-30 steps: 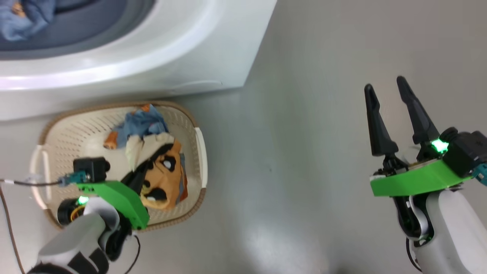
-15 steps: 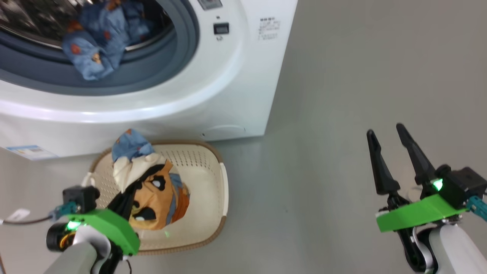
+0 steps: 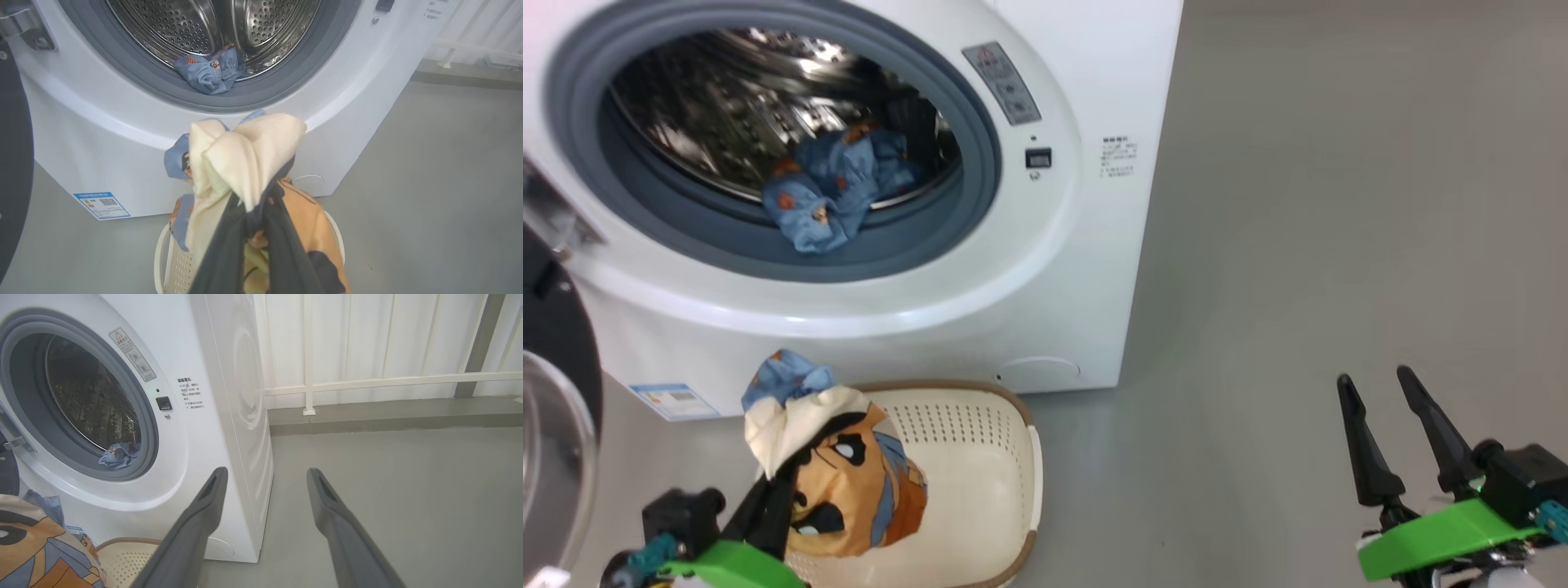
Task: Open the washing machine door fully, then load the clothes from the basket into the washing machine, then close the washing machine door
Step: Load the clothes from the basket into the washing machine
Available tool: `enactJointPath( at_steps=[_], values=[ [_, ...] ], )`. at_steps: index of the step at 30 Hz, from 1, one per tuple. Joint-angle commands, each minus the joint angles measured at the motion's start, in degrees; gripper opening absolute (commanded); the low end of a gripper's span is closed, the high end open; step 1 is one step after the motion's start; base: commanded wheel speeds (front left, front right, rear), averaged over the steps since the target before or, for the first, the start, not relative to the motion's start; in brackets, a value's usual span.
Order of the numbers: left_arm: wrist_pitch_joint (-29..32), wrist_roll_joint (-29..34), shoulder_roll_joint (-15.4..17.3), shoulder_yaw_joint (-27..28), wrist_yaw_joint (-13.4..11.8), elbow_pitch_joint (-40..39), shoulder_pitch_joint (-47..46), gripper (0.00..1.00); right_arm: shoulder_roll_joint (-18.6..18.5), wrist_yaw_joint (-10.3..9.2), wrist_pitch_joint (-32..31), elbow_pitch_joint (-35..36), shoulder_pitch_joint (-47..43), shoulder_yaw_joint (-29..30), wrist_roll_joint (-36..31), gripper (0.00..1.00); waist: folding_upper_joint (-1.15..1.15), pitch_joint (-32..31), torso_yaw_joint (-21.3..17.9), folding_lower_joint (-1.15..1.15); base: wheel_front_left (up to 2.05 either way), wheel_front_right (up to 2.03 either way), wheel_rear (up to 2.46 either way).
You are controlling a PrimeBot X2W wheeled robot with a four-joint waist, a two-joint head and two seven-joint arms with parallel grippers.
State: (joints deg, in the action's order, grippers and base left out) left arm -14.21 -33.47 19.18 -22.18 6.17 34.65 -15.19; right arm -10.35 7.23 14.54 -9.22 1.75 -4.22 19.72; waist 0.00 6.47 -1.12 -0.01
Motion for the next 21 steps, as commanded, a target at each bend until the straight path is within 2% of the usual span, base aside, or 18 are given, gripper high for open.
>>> enactJointPath(
  at_steps=[1,14,21],
  values=[
    [-0.8,1.8,1.2,3.3,-0.4,-2.9,0.6,0.00,-0.8,0.25,0.5,1.1,-0.5,-0.6,0.1,1.00,0.00,-3.1,1.4,0.01,0.00,0.00,0.00],
    [-0.8,10.9,-1.8,13.4,-1.5,-17.7,12.7,0.00,-0.8,0.25,0.5,1.5,-5.3,1.9,0.1,1.00,0.00,-7.0,3.1,0.01,0.00,0.00,0.00],
    [-0.8,13.5,-3.4,16.6,-1.6,-22.3,16.3,0.00,-0.3,0.25,0.5,1.8,-5.8,2.5,0.0,1.00,0.00,-6.8,3.5,0.01,0.00,0.00,0.00]
  ],
)
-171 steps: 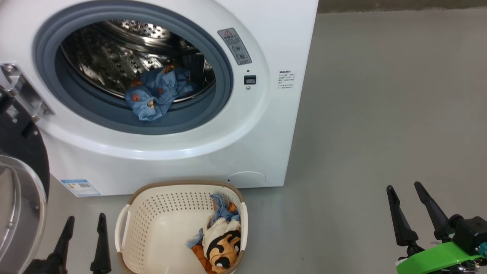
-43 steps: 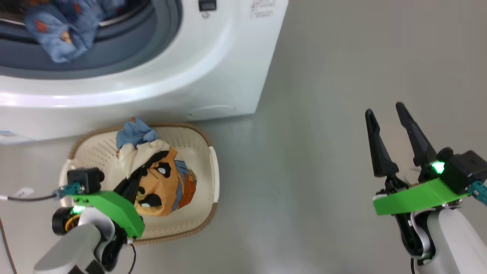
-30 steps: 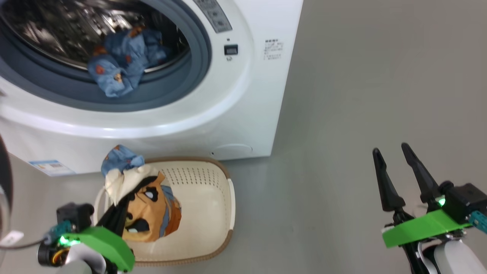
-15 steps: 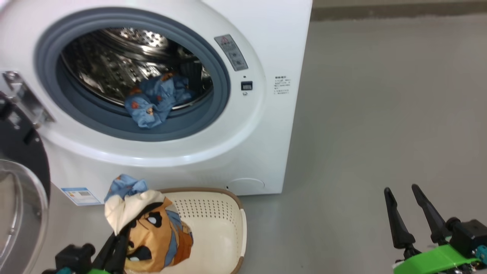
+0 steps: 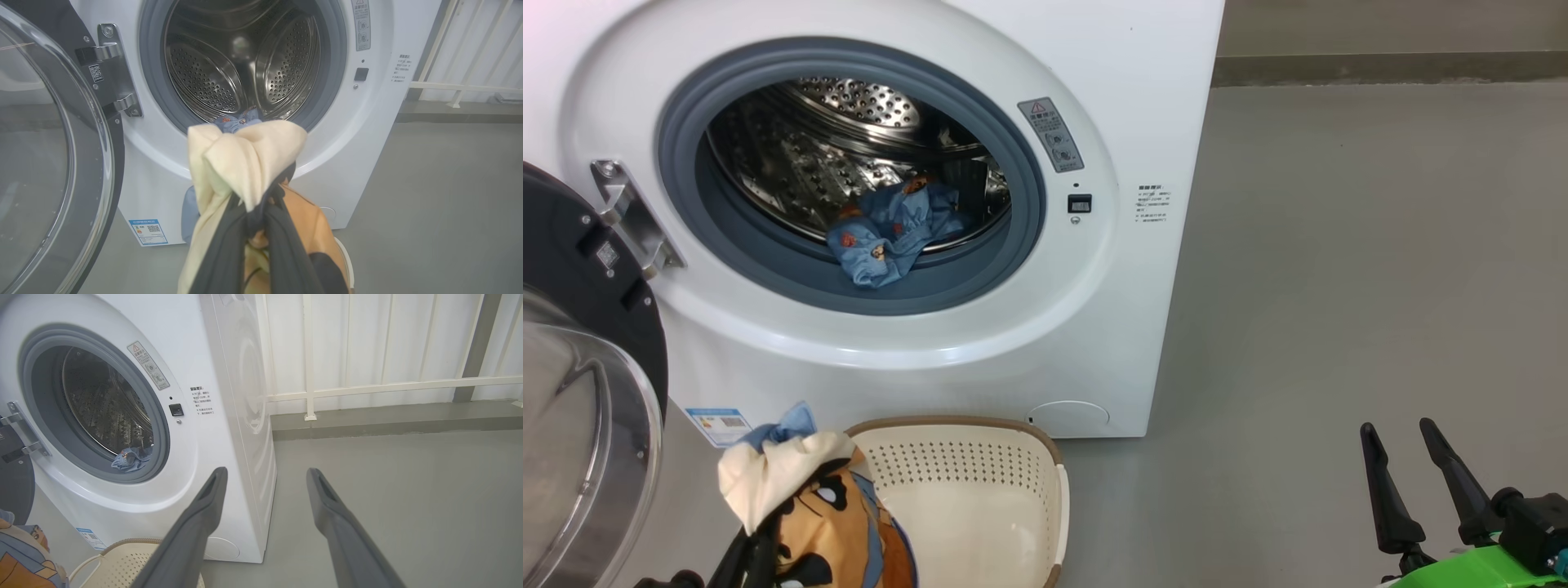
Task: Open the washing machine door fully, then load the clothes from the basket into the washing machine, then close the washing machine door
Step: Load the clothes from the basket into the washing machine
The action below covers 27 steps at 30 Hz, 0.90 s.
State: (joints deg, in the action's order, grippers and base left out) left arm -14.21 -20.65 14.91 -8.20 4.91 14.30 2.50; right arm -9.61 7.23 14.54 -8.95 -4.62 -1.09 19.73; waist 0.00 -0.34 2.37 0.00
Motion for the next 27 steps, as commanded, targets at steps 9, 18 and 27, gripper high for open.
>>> enactJointPath(
  at_steps=[9,18,27],
  values=[
    [-0.8,2.0,-0.7,4.6,0.6,-2.8,-0.9,0.00,-1.2,0.25,0.5,1.6,0.7,-0.6,-0.1,1.00,0.00,0.7,0.1,0.00,0.00,0.00,0.00],
    [-0.8,2.5,-2.1,7.2,1.1,-3.0,-5.1,0.00,-1.0,0.25,0.5,2.2,2.5,-0.9,-0.2,1.00,0.00,5.1,-0.5,0.00,0.00,0.00,0.00],
    [-0.8,3.5,-2.1,10.1,1.5,-3.0,-14.0,0.00,-0.9,0.25,0.5,2.7,6.1,-1.1,-0.4,1.00,0.00,11.5,-1.5,0.00,0.00,0.00,0.00]
  ],
)
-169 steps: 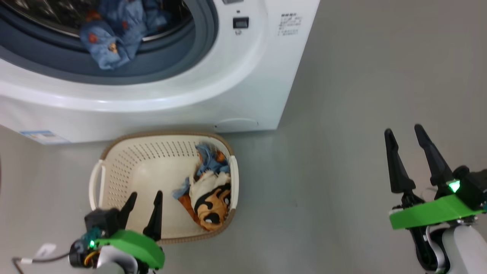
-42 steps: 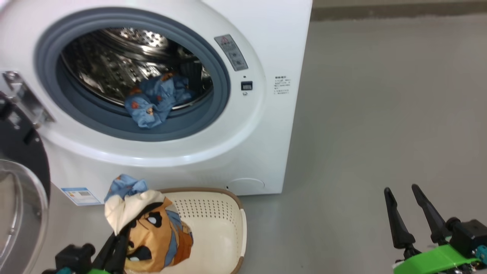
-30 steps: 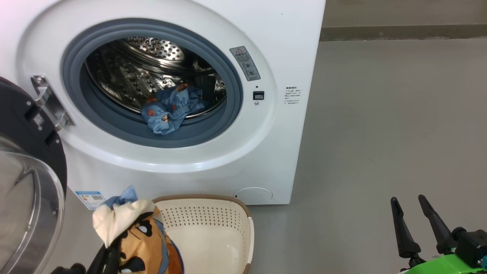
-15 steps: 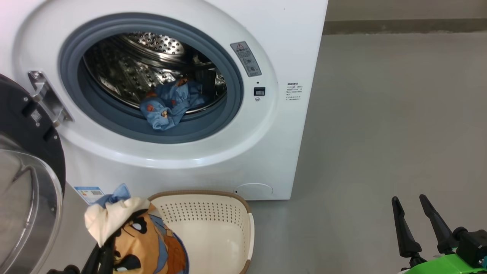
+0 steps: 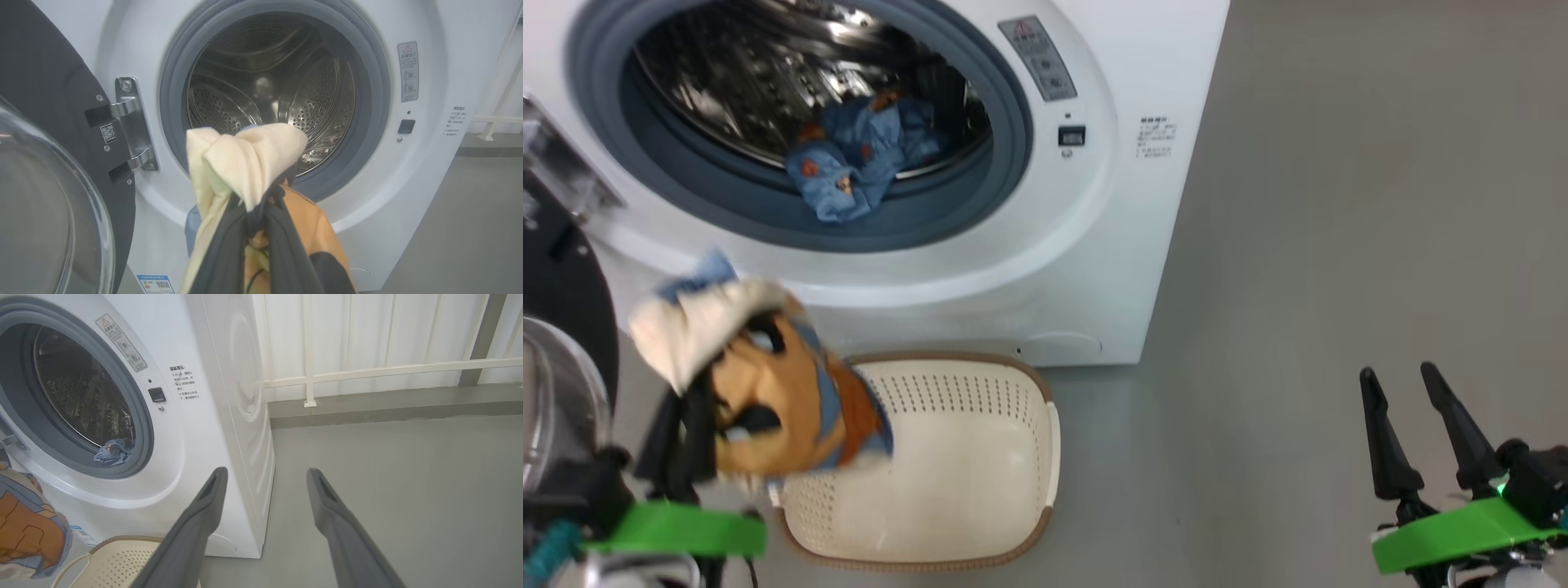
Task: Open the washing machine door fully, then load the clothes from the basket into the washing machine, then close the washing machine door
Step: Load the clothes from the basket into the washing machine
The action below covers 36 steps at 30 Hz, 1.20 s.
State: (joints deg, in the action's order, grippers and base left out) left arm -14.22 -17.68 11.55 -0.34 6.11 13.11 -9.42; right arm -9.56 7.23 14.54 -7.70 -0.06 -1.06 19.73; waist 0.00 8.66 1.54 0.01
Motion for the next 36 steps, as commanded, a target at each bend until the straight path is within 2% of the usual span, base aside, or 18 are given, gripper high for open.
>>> enactJointPath(
  at_steps=[1,6,13,27,36],
  values=[
    [-0.8,0.7,1.3,2.6,0.3,-1.8,-3.4,0.00,-0.9,0.25,0.5,1.5,2.0,-1.2,-0.4,1.00,0.00,3.2,-0.8,-0.01,0.00,0.00,0.00],
    [-0.8,1.3,1.9,3.9,0.5,-0.5,-11.3,0.00,-0.6,0.25,0.5,1.6,4.1,-1.5,-0.4,1.00,0.00,6.2,-1.5,-0.01,0.00,0.00,0.00],
    [-0.8,1.5,2.5,5.3,0.5,6.2,-22.3,0.00,-0.2,0.25,0.5,1.7,7.1,-2.8,-0.5,1.00,0.00,9.9,-3.2,-0.01,0.00,0.00,0.00],
    [-0.8,1.7,5.2,5.2,1.0,27.6,-44.7,0.00,0.9,0.25,0.5,2.3,12.0,-3.2,-0.4,1.00,0.00,18.7,-6.5,-0.01,0.00,0.00,0.00],
    [-0.8,2.7,6.7,4.1,1.2,39.4,-55.7,0.00,1.8,0.25,0.5,2.7,14.2,-3.6,-0.2,1.00,0.00,23.0,-9.1,-0.01,0.00,0.00,0.00]
  ],
)
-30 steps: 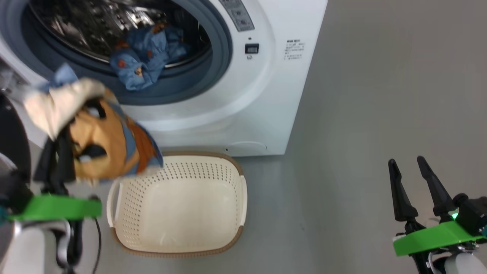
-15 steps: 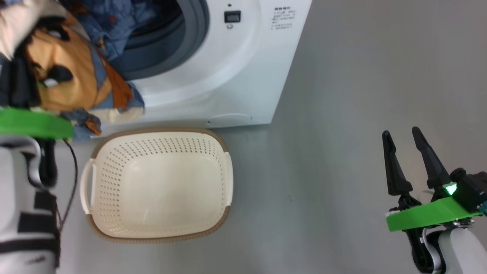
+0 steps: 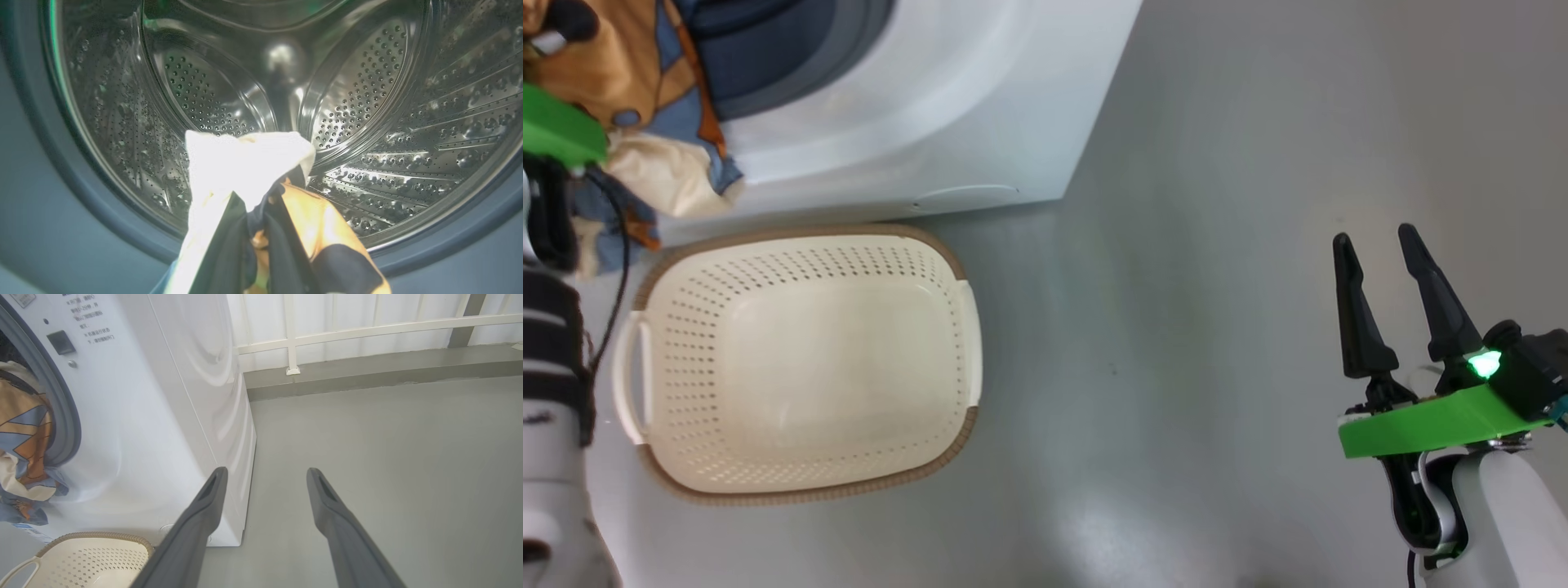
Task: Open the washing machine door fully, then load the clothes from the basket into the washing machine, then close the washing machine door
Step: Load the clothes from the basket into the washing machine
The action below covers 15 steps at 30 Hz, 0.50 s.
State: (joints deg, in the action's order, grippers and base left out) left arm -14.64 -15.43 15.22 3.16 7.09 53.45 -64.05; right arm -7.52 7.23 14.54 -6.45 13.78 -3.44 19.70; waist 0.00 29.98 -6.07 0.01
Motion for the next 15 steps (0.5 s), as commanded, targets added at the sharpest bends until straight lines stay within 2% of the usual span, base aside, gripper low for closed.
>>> enactJointPath(
  at_steps=[1,8,15],
  values=[
    [-0.4,0.5,3.1,0.4,0.2,0.1,-2.1,0.00,-0.2,0.25,0.5,1.5,0.5,-1.3,-0.2,1.00,0.00,2.0,-1.8,-0.01,0.00,0.00,0.00],
    [-0.4,0.6,4.3,-1.2,0.3,6.1,-8.1,0.00,0.4,0.25,0.5,2.0,1.7,-1.8,-0.2,1.00,0.00,4.5,-3.7,-0.01,0.00,0.00,0.00],
    [-0.4,1.4,6.6,-2.1,0.4,6.7,-12.1,0.00,0.9,0.25,0.5,2.5,2.4,-2.1,-0.1,1.00,0.00,6.3,-5.1,-0.01,0.00,0.00,0.00]
  ],
)
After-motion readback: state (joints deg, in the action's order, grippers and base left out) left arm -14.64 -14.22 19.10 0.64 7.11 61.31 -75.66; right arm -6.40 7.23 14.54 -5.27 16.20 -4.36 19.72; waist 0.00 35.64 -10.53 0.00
